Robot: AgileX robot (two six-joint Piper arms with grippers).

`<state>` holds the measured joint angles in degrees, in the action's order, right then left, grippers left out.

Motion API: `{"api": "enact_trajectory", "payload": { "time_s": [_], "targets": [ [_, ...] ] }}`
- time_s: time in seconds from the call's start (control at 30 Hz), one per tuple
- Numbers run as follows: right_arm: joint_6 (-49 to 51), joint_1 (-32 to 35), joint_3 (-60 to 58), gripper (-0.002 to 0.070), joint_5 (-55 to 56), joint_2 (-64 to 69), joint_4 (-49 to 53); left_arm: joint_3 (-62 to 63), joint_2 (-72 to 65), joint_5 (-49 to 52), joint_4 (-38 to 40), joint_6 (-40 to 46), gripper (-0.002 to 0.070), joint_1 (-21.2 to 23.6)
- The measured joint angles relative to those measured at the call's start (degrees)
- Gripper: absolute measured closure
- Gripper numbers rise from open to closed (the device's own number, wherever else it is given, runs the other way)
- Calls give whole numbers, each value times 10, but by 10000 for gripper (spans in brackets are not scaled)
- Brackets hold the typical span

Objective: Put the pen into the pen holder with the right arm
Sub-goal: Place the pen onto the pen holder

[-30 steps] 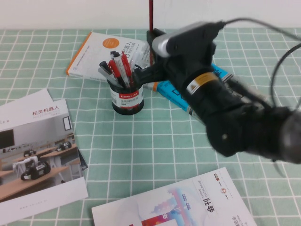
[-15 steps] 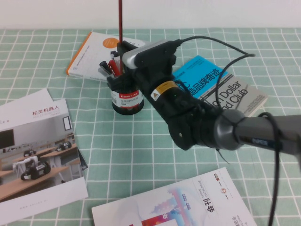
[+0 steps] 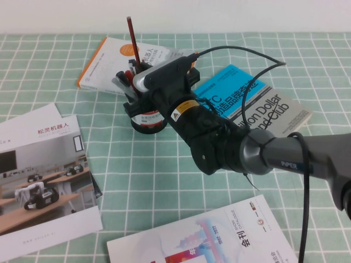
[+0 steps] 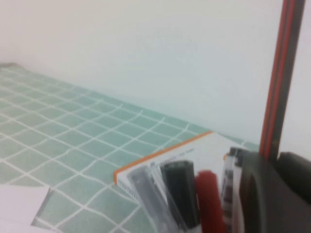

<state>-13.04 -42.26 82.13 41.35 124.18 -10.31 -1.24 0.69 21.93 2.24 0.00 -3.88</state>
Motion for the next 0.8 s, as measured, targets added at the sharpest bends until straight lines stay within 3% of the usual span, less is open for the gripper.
{"api": "enact_trajectory", "payload": {
  "time_s": [0.27, 0.6, 0.8],
  "targets": [
    [-3, 0, 0, 649, -22, 3, -16, 0, 0, 0, 0, 0, 680, 0],
    [-3, 1, 0, 365, -91, -12, -17, 0, 0, 0, 0, 0, 680, 0],
    [-46, 5, -11, 329, -131, -54, -45, 0, 0, 0, 0, 0, 680, 0]
  ]
}}
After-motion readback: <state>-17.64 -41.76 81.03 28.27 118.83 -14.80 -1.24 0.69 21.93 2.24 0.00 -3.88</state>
